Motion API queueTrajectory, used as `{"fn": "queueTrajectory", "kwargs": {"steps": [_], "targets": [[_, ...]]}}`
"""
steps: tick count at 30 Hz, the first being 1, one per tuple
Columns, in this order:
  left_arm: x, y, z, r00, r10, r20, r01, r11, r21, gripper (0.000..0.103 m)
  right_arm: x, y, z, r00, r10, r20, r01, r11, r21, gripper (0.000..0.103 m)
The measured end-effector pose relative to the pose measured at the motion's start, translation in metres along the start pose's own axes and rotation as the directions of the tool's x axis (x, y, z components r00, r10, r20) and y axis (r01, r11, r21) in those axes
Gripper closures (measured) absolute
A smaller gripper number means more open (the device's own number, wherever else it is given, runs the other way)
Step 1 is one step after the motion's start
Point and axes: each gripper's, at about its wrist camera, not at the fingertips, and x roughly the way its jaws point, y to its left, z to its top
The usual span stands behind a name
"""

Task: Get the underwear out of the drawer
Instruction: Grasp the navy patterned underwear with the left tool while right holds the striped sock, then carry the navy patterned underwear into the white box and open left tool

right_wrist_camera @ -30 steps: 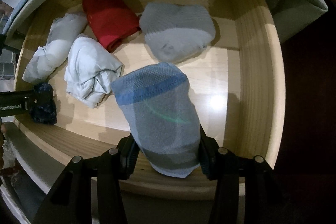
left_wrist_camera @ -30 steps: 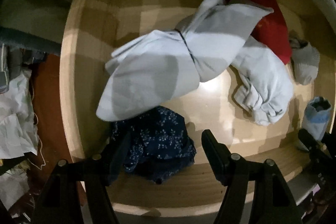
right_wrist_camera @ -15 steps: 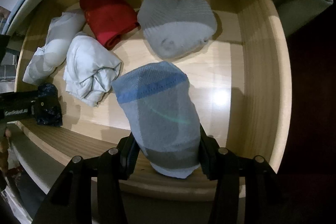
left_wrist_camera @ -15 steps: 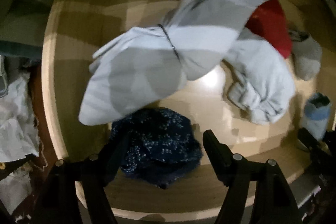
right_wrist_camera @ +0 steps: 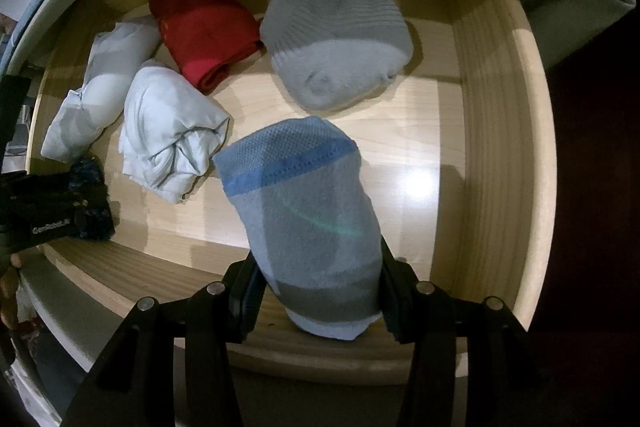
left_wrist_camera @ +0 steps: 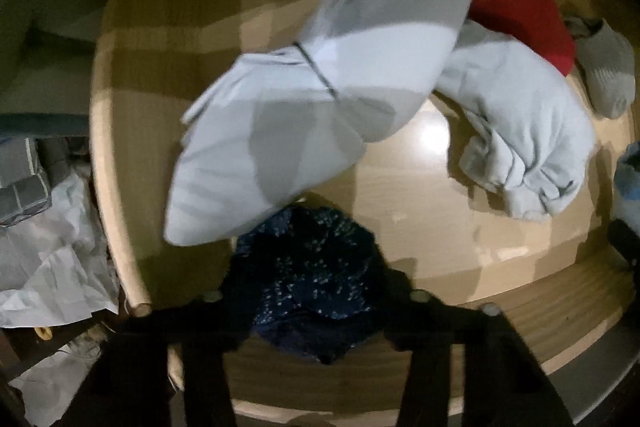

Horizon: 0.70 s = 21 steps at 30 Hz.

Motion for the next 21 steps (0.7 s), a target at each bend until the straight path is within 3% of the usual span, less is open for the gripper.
{"fn": "queueTrajectory", "kwargs": {"steps": [2, 5, 12, 21], "targets": [[-0.004, 0.003, -0.001, 1.0, -0.026, 0.004, 0.026, 1.0, -0.006, 0.07, 0.002, 0.0, 0.0, 1.0, -0.003, -0.002, 0.003, 1.0, -0.001, 0.056], [-0.01, 0.009, 0.0, 0.997, -0.082, -0.005, 0.082, 0.996, -0.024, 0.076, 0.002, 0.0, 0.001, 1.0, -0.004, -0.004, 0.004, 1.0, 0.005, 0.056], [-0.058, 0.019, -0.016, 0.982, -0.173, 0.07, 0.177, 0.983, -0.053, 0.077, 0.002, -0.005, 0.001, 1.0, 0.0, 0.0, 0.0, 1.0, 0.02, 0.056], [-0.147, 0.056, -0.069, 0.944, -0.223, 0.245, 0.236, 0.971, -0.027, 0.077, 0.005, 0.002, 0.0, 0.999, -0.053, 0.006, 0.053, 0.999, 0.006, 0.056]]}}
